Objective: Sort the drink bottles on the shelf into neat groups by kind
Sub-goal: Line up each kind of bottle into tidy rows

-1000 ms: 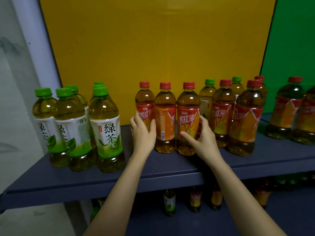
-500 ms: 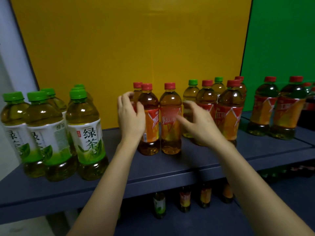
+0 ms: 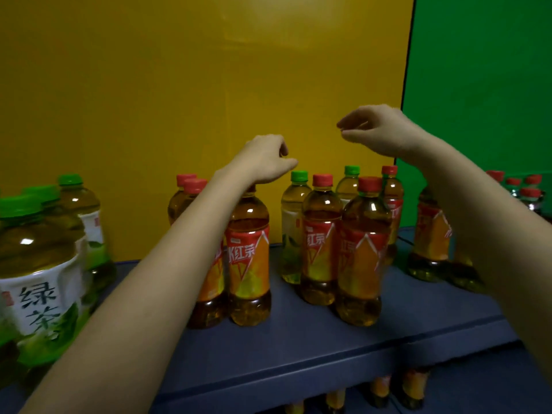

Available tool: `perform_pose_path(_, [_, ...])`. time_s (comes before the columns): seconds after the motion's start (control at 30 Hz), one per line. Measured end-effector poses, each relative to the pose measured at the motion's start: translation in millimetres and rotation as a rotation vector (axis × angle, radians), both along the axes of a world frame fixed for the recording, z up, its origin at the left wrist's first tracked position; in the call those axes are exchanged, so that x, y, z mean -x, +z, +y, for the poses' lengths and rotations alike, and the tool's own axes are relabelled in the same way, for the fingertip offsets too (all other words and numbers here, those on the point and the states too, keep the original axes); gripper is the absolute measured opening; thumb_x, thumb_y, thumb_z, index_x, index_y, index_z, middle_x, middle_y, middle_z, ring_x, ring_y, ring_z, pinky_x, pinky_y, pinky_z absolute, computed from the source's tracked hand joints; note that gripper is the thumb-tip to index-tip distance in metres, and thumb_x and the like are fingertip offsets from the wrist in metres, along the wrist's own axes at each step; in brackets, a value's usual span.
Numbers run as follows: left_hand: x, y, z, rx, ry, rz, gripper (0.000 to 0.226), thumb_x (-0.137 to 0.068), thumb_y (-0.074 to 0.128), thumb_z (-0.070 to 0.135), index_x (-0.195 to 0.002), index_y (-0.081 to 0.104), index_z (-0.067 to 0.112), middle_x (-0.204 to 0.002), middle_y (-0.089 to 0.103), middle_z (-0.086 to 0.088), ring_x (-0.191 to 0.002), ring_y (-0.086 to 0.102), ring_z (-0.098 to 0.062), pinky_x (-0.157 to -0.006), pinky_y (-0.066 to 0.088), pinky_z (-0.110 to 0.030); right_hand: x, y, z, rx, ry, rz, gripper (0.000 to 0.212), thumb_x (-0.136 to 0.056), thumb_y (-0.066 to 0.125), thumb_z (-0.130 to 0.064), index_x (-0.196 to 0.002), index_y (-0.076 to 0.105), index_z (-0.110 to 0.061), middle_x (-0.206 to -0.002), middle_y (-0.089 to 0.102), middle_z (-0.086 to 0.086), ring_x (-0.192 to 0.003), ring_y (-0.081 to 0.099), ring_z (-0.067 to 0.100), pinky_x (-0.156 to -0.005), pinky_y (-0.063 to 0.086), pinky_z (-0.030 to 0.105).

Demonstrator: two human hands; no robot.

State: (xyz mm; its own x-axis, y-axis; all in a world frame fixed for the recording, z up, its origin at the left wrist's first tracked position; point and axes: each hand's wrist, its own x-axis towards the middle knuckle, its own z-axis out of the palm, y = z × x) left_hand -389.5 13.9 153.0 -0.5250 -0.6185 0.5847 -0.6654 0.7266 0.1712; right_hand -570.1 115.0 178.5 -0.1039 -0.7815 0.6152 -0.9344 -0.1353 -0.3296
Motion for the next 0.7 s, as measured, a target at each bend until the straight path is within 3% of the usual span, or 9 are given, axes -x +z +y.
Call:
perform_pose_path(0.1, [19.0,7.3,-9.5,-0.178,0.042,-0.212,0.052,-0.089,0.055,0.043,-0.123,0.05,0.004,-0.124,0.055,-0.015,-0.109,0.053,-0.029,-0.086,0.044,-0.035,27.9,-4.6,-22.3,-0.113,-0.052,0.017,0.035,-0.092,0.054,-0.021,-0.125,0.053,-0.01,-0.126,0.057,0.011,-0.114,0.052,0.023,-0.092,0.041,0.032])
perform_pose_path(0.2, [29.0,12.8,-12.2,-0.442,0.006,-0.272,0.053,-0.087,0.058,0.04,-0.122,0.047,0.002,-0.109,0.052,-0.014,-0.102,0.056,-0.031,-0.081,0.049,-0.037,45.2,-11.9,-43.0,-0.231,-0.094,-0.004,0.045,-0.089,0.058,-0.024,-0.13,0.047,-0.008,-0.13,0.053,0.012,-0.118,0.05,0.025,-0.092,0.04,0.031])
perform_pose_path(0.3, [36.0,13.9,-12.5,-0.619,-0.054,-0.329,0.053,-0.085,0.062,0.026,-0.129,0.043,0.003,-0.107,0.052,-0.012,-0.098,0.057,-0.03,-0.081,0.051,-0.04,53.3,-19.4,-63.2,-0.355,-0.144,0.033,0.057,-0.086,0.063,-0.028,-0.135,0.042,-0.008,-0.135,0.049,0.013,-0.122,0.047,0.028,-0.096,0.041,0.035])
perform_pose_path(0.4, [42.2,12.4,-16.3,-0.641,-0.114,-0.333,0.045,-0.084,0.063,0.012,-0.125,0.045,0.005,-0.106,0.055,-0.015,-0.089,0.057,-0.027,-0.074,0.053,-0.036,56.6,-24.3,-79.5,-0.457,-0.218,0.139,0.06,-0.084,0.066,-0.028,-0.135,0.041,-0.009,-0.134,0.048,0.014,-0.12,0.048,0.028,-0.09,0.043,0.034])
perform_pose_path(0.53, [46.5,12.2,-22.8,-0.667,-0.125,-0.311,0.032,-0.082,0.065,0.007,-0.11,0.048,0.005,-0.098,0.059,-0.015,-0.085,0.06,-0.025,-0.077,0.053,-0.038,61.4,-31.3,-91.4,-0.51,-0.238,0.101,0.051,-0.082,0.069,-0.022,-0.126,0.047,-0.011,-0.126,0.051,0.015,-0.097,0.053,0.024,-0.056,0.041,0.023])
perform_pose_path(0.6, [47.8,11.7,-24.4,-0.691,-0.121,-0.32,0.034,-0.081,0.066,0.007,-0.109,0.048,0.005,-0.094,0.059,-0.012,-0.083,0.06,-0.023,-0.079,0.053,-0.038,63.6,-37.3,-95.0,-0.505,-0.248,0.073,0.051,-0.082,0.068,-0.019,-0.126,0.044,-0.01,-0.125,0.05,0.017,-0.098,0.052,0.027,-0.054,0.04,0.025])
perform_pose_path(0.7, [51.7,8.2,-26.9,-0.681,-0.108,-0.351,0.043,-0.078,0.067,0.002,-0.113,0.043,0.006,-0.098,0.056,-0.01,-0.085,0.058,-0.021,-0.078,0.054,-0.037,67.5,-46.2,-99.8,-0.462,-0.252,0.002,0.058,-0.084,0.064,-0.012,-0.131,0.032,-0.007,-0.124,0.049,0.022,-0.098,0.053,0.03,-0.068,0.045,0.034])
